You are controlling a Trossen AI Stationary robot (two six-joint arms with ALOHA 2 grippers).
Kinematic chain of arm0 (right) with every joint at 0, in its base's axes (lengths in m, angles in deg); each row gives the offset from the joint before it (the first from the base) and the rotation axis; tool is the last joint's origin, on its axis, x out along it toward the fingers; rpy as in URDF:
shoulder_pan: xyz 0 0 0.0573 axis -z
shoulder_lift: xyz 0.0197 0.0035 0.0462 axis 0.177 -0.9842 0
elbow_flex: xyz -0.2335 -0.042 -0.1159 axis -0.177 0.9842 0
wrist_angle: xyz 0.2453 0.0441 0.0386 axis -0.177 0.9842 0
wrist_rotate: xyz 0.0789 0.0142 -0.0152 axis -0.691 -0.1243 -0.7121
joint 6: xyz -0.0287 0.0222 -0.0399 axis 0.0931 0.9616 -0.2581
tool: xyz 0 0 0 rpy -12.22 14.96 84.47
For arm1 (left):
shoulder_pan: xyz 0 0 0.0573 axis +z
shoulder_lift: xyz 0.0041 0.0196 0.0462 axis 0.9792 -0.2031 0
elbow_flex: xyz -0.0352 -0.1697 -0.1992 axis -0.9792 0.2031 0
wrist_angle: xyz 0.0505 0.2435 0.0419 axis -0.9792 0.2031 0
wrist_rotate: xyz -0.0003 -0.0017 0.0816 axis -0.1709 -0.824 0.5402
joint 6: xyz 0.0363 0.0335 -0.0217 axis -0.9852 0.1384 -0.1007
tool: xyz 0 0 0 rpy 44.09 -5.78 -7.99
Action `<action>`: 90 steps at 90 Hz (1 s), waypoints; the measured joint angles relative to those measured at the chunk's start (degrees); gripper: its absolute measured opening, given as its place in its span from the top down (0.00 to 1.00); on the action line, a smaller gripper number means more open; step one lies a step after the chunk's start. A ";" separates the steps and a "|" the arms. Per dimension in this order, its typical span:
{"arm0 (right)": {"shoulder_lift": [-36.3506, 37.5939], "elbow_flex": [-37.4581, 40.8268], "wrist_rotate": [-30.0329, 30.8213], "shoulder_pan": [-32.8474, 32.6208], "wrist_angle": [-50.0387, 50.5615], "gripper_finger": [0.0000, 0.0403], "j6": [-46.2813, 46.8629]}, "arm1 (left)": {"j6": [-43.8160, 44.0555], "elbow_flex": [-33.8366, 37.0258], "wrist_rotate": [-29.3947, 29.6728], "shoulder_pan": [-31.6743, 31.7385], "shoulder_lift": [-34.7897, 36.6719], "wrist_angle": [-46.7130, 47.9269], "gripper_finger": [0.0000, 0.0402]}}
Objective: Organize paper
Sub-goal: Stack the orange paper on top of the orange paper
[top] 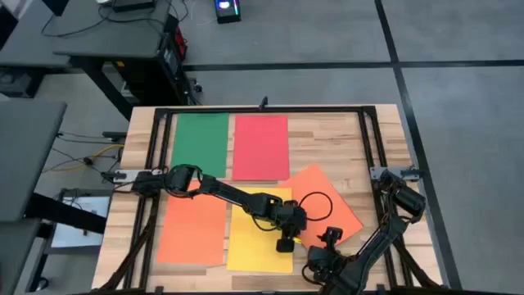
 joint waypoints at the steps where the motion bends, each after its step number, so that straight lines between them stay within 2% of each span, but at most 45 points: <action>1: 0.00 0.00 0.00 0.03 0.01 0.34 0.00 | 0.00 0.00 0.00 0.00 0.00 0.00 1.00; 30: 0.00 0.00 0.00 -0.11 2.96 0.34 0.04 | 0.00 0.00 0.00 0.00 0.00 0.00 1.00; 49: 0.00 0.00 -1.80 -2.16 4.77 0.34 -1.38 | 0.00 -0.02 0.00 0.00 0.00 0.00 1.00; 69: 0.00 0.00 -1.08 -3.48 5.54 0.34 -1.73 | 0.00 -0.02 0.00 0.00 0.00 0.00 1.00; 90: 0.00 0.41 1.49 -2.90 0.73 0.38 -6.19 | 0.00 -0.02 0.00 0.00 0.00 -0.02 1.00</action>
